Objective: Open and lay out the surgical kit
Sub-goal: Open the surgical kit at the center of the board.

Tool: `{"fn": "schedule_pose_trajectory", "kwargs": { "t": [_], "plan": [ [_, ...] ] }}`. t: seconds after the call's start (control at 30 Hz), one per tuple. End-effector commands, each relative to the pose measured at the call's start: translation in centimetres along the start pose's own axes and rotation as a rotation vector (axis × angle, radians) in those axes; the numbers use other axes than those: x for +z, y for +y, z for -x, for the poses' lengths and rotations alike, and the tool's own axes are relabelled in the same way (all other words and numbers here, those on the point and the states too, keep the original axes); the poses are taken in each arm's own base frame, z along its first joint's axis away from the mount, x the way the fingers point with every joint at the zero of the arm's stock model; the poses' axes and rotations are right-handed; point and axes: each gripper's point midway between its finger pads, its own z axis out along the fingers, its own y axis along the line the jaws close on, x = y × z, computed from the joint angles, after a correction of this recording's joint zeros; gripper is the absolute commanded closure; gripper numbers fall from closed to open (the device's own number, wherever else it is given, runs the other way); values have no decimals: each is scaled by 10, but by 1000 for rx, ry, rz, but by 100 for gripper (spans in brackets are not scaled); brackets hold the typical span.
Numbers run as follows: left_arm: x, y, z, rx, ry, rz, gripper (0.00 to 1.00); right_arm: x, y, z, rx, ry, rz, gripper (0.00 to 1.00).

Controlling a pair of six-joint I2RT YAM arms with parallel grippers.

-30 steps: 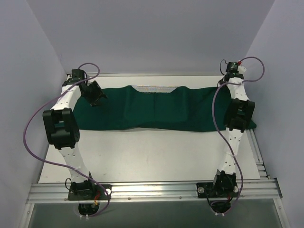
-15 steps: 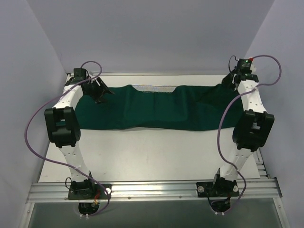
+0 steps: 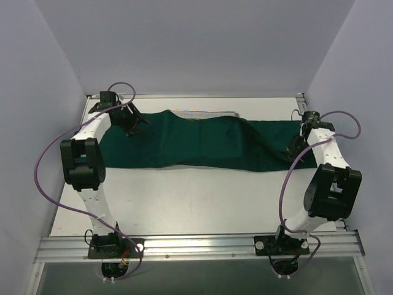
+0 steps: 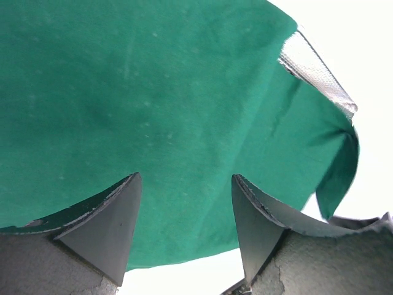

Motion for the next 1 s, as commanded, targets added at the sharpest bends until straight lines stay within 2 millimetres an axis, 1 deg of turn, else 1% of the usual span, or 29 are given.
{"fn": "schedule_pose_trajectory", "kwargs": {
  "t": [0.0,0.03,0.17,0.23,0.27,0.3,0.37,0.47,0.53,0.57,0.6,0.63,0.67,0.7,0.73,0.77,0.8,0.83,0.87,0.9,0.93,0.97],
  "plan": [
    [-22,-18,23,81,-105,5,31,-1,-75,-50,-37,170,-305,100],
    [-24,-16,26,85,-123,23,31,-1,-87,-61,-45,203,-351,100],
    [-22,-11,27,88,-131,42,31,6,-102,-67,-30,210,-376,100],
    [-21,-9,26,88,-127,51,32,8,-105,-73,-30,225,-380,100],
    [-21,-5,27,86,-128,71,32,10,-111,-81,-24,248,-409,100],
    [-21,-5,26,87,-127,77,32,12,-116,-84,-21,259,-430,100],
    [-25,-5,29,96,-142,84,32,13,-132,-91,-11,289,-504,100],
    [-29,-6,35,117,-172,93,32,16,-135,-87,-8,283,-511,100],
    [-29,-10,36,130,-171,86,32,19,-126,-80,-33,280,-462,100],
    [-28,-9,35,137,-162,89,32,22,-115,-84,-39,315,-403,98],
    [-28,-13,37,150,-166,83,31,22,-99,-74,-56,305,-336,87],
    [-28,-15,37,160,-166,81,30,20,-88,-68,-100,298,-297,79],
    [-28,-17,36,173,-164,79,30,15,-67,-63,-174,269,-270,69],
    [-28,-18,36,180,-165,78,30,8,-47,-52,-229,222,-237,46],
    [-28,-20,34,189,-164,74,30,-10,-10,-21,-297,113,-159,37],
    [-30,-22,34,194,-172,69,30,-21,25,-21,-394,65,-113,30],
    [-31,-23,34,197,-175,68,30,-32,44,-8,-432,-5,-103,20],
    [-31,-20,33,195,-175,76,30,-55,86,14,-487,-108,-3,19],
    [-34,-22,33,197,-183,72,30,-58,112,15,-535,-133,51,18],
    [-35,-22,32,195,-184,75,30,-68,145,3,-603,-154,138,13],
    [-36,-20,32,194,-186,81,30,-75,181,6,-632,-212,250,12],
    [-33,-30,18,215,-172,75,30,-76,211,1,-696,-216,343,12]
  ]
}}
